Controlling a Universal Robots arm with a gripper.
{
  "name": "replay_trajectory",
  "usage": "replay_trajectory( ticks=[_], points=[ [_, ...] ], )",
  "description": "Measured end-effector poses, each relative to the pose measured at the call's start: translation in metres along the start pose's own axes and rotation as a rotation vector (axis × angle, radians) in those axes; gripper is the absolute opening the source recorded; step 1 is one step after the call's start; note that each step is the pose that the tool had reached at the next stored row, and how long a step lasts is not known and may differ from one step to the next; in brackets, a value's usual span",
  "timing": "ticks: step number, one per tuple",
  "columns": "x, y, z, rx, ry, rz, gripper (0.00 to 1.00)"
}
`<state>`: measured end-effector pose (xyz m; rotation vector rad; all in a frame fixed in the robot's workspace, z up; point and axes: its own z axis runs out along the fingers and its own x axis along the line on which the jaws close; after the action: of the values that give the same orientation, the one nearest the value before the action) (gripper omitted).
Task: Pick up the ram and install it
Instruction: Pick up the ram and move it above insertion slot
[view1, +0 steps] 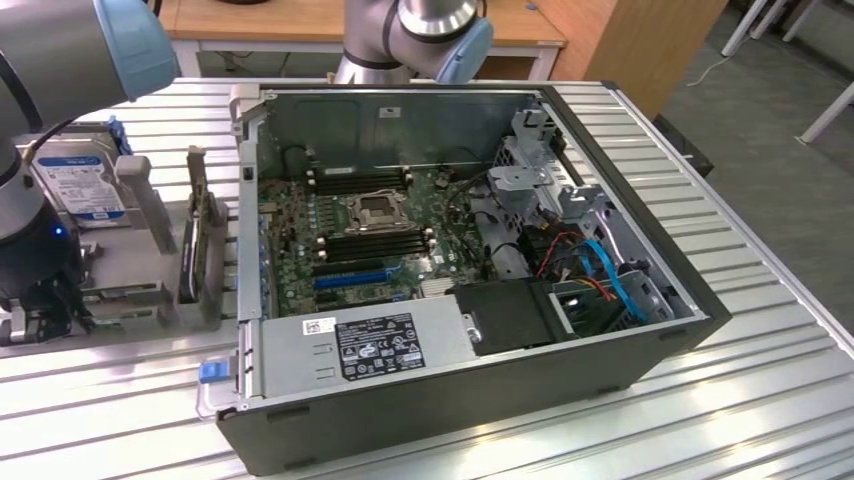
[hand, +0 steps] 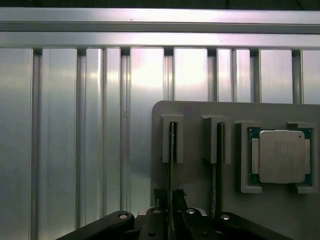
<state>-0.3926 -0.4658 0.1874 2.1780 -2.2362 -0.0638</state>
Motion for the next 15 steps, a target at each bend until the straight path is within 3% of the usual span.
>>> replay_trajectory(
  ticks=[15],
  points=[
    [0.0, -0.0001, 0.0016, 0.0, 0.0, 0.0, 0.14]
  ],
)
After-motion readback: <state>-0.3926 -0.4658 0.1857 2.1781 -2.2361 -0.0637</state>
